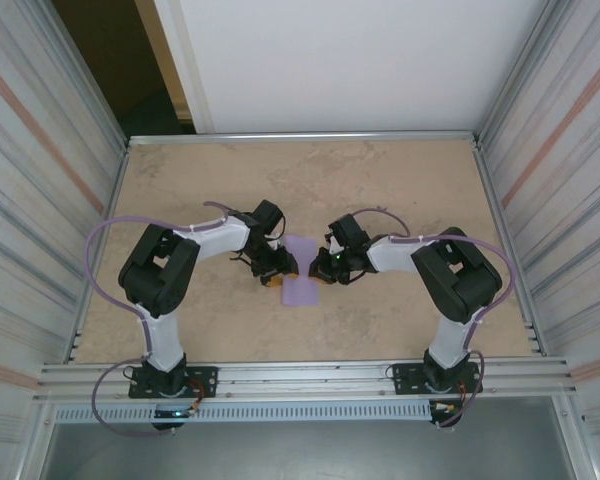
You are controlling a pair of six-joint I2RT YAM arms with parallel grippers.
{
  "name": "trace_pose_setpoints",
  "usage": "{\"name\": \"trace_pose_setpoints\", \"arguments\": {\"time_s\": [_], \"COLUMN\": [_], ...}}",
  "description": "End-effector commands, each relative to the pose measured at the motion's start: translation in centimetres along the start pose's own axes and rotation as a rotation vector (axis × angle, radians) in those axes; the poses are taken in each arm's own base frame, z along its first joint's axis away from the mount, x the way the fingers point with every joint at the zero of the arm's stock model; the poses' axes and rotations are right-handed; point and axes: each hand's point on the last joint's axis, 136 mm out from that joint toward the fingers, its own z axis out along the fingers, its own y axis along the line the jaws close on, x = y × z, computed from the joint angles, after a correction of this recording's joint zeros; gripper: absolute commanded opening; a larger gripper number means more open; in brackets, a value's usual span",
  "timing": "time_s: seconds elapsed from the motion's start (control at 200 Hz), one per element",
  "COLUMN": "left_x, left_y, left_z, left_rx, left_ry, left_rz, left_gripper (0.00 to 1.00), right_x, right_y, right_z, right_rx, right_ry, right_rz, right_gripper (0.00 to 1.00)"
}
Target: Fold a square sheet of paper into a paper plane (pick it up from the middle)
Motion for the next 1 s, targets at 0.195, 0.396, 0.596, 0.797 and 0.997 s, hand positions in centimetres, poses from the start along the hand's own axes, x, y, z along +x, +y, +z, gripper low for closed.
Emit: {"name": "trace_pose_setpoints", "arguments": {"time_s": [0.195, 0.396, 0.596, 0.797, 0.997], "left_x": [-1.3, -3.1, -1.9, -1.3, -0.8], "left_y": [-0.6, -3.5, -6.6, -6.7, -5.3], "left_z": [-3.6, -10.5, -9.1, -6.2, -3.4], "left_rx": [-0.038, 0.053, 0.254, 0.225, 0.195], "left_ry": [-0.119, -0.314, -0.265, -0.211, -0.144], "left_rz": [0.052, 0.145, 0.233, 0.248, 0.227], "left_gripper": [0.48, 0.48, 0.3, 0.09, 0.02], "right_x": [3.2, 3.1, 3.0, 3.3, 3.2], "right_y": [-8.2, -9.1, -9.3, -9.6, -10.0], "right_z": [1.8, 1.9, 1.9, 2.0, 2.3], "right_rx": [0.292, 0.341, 0.356, 0.363, 0.376], "right_ry": [0.119, 0.127, 0.129, 0.134, 0.136], "right_rz": [0.061, 0.046, 0.031, 0.039, 0.049], "right_gripper": [0.06, 0.04, 0.03, 0.03, 0.02]}}
